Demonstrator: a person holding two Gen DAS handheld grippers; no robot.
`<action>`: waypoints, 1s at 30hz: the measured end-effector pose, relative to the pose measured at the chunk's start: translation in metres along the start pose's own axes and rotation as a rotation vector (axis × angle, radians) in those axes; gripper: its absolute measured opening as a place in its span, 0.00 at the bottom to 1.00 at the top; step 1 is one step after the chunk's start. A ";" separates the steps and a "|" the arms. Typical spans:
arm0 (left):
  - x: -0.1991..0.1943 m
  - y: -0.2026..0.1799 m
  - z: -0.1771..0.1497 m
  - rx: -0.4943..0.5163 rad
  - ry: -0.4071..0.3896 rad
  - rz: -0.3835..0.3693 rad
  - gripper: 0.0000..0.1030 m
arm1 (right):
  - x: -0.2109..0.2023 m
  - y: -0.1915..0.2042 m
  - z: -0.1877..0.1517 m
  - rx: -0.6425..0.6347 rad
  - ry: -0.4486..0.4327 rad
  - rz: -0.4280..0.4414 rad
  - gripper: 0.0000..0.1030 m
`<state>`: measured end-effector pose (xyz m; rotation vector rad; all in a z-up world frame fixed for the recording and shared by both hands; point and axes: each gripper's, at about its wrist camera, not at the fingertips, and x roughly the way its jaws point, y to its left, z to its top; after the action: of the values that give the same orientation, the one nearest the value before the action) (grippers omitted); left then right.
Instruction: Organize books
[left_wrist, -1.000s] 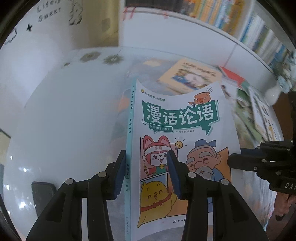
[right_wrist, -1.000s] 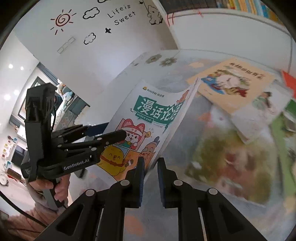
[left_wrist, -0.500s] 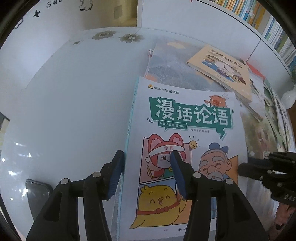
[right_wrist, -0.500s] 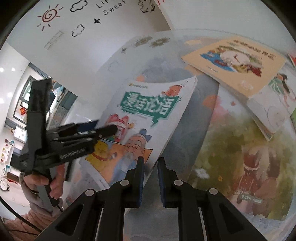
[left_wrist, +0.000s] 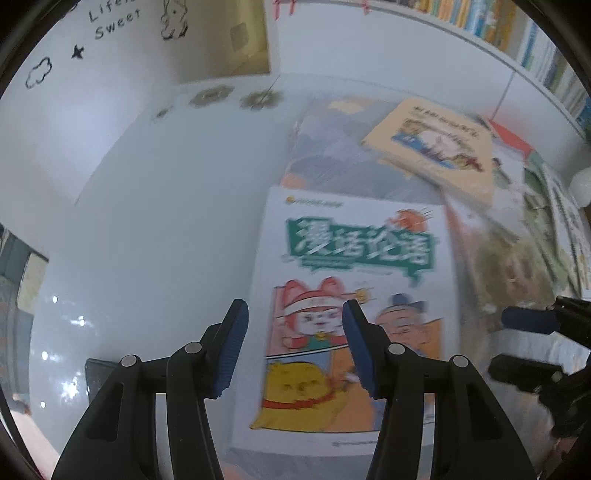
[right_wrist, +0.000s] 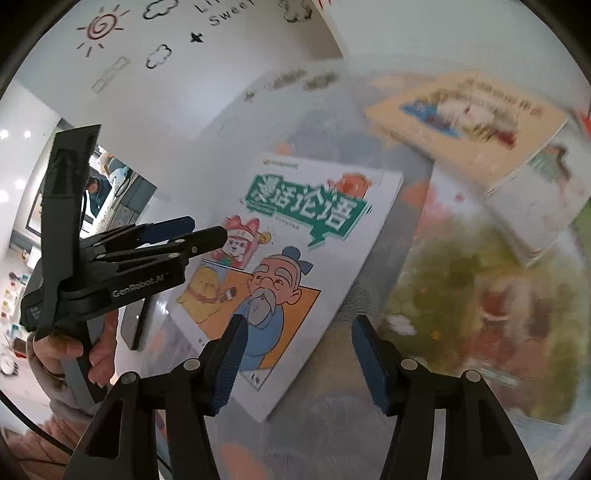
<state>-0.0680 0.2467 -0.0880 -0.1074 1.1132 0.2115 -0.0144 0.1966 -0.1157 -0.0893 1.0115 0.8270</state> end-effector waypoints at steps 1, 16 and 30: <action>-0.005 -0.007 0.002 0.009 -0.010 -0.010 0.49 | -0.015 -0.006 -0.002 0.007 -0.020 -0.004 0.55; -0.019 -0.293 0.025 0.356 -0.050 -0.377 0.51 | -0.228 -0.230 -0.088 0.366 -0.306 -0.348 0.55; 0.030 -0.418 0.037 0.445 -0.003 -0.495 0.51 | -0.252 -0.378 -0.135 0.606 -0.293 -0.453 0.55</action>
<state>0.0702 -0.1507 -0.1066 0.0168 1.0732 -0.4774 0.0686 -0.2699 -0.1062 0.3047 0.8783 0.0953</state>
